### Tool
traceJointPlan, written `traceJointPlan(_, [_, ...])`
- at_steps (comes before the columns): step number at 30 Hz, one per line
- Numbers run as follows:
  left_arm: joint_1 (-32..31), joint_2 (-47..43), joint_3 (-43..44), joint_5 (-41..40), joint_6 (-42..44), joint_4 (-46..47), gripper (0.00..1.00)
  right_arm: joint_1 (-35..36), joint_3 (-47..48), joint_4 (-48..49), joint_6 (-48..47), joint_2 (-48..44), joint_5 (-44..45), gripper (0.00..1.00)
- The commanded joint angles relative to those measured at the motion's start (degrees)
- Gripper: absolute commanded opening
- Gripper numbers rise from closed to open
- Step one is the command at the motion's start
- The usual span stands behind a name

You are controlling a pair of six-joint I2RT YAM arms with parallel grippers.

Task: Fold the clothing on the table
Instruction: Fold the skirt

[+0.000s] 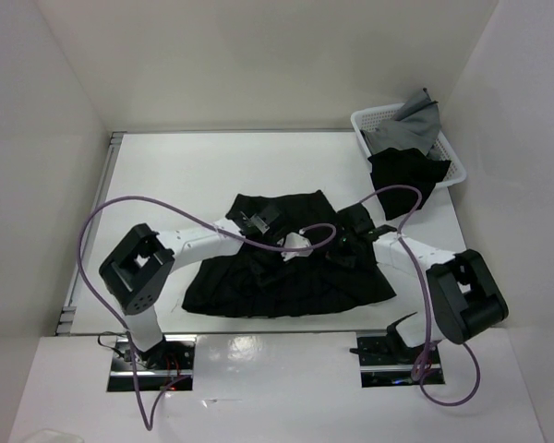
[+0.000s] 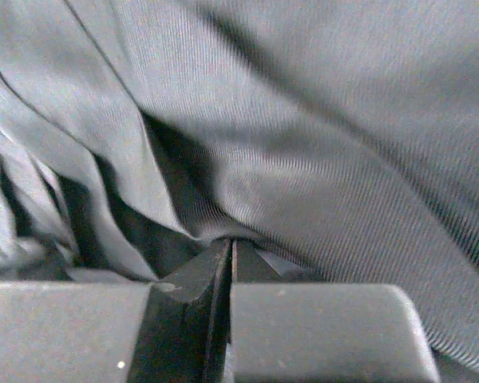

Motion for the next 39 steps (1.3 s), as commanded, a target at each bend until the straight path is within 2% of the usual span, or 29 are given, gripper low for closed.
traceJointPlan(1, [-0.89,-3.83,-0.78,5.45,3.18,-5.63,0.73,-2.25,0.70,6.35,3.31,1.16,-0.77,0.02])
traceJointPlan(4, [-3.70,-8.31,-1.47,6.88,7.66,-9.24,0.73,-2.78,2.97,7.49,4.90,5.46,-0.77,0.02])
traceJointPlan(7, [-7.74,-13.15,-3.58,4.95,10.65,-11.01,0.73,-2.78,5.08,8.64,6.22,10.98,-1.30,0.02])
traceJointPlan(11, [-9.41,-10.98,-7.28,4.52,13.11,-14.61,0.73,-2.78,7.46,9.43,6.23,16.27,-1.30,0.02])
traceJointPlan(18, [-15.04,-13.69,-3.86,7.67,14.87,-18.48,0.72,-5.06,11.24,11.36,2.37,14.52,-1.82,0.02])
traceJointPlan(23, [-16.36,-19.22,2.90,7.67,18.57,-25.76,0.76,-5.59,16.68,9.52,-2.90,10.76,-9.18,0.02])
traceJointPlan(25, [-16.36,-20.10,8.52,7.67,20.41,-28.75,0.76,-5.59,20.09,8.38,-5.63,9.43,-11.83,0.08])
traceJointPlan(27, [-15.32,-20.11,11.08,8.89,19.11,-29.74,0.76,-5.59,23.44,3.73,-8.43,8.20,-11.84,0.20])
traceJointPlan(29, [-10.84,-21.86,12.84,11.63,15.61,-26.24,0.76,-5.59,31.08,-1.10,-11.25,8.72,-11.14,0.34])
traceJointPlan(30, [-7.69,-21.86,12.84,9.80,13.23,-21.26,0.77,-5.59,33.11,-3.73,-12.05,9.51,-9.66,0.46])
traceJointPlan(31, [-6.44,-22.73,12.85,2.48,8.95,-18.51,0.80,-5.59,37.04,-4.97,-13.53,11.86,-9.04,0.51])
traceJointPlan(33, [-2.68,-22.22,11.37,-6.61,6.89,-11.30,0.80,-6.20,42.58,-6.56,-14.08,15.30,-8.42,0.59])
traceJointPlan(35, [1.63,-21.52,10.74,-11.03,6.88,-7.78,0.80,-6.21,45.77,-7.27,-14.78,20.83,-7.80,0.62])
traceJointPlan(36, [6.35,-20.29,10.74,-9.91,6.88,-7.76,0.81,-6.21,48.57,-7.27,-14.78,22.51,-6.23,0.63])
traceJointPlan(39, [9.30,-17.13,8.65,-5.33,7.40,-9.96,0.81,-6.21,51.92,-6.66,-14.78,27.87,-3.76,0.66])
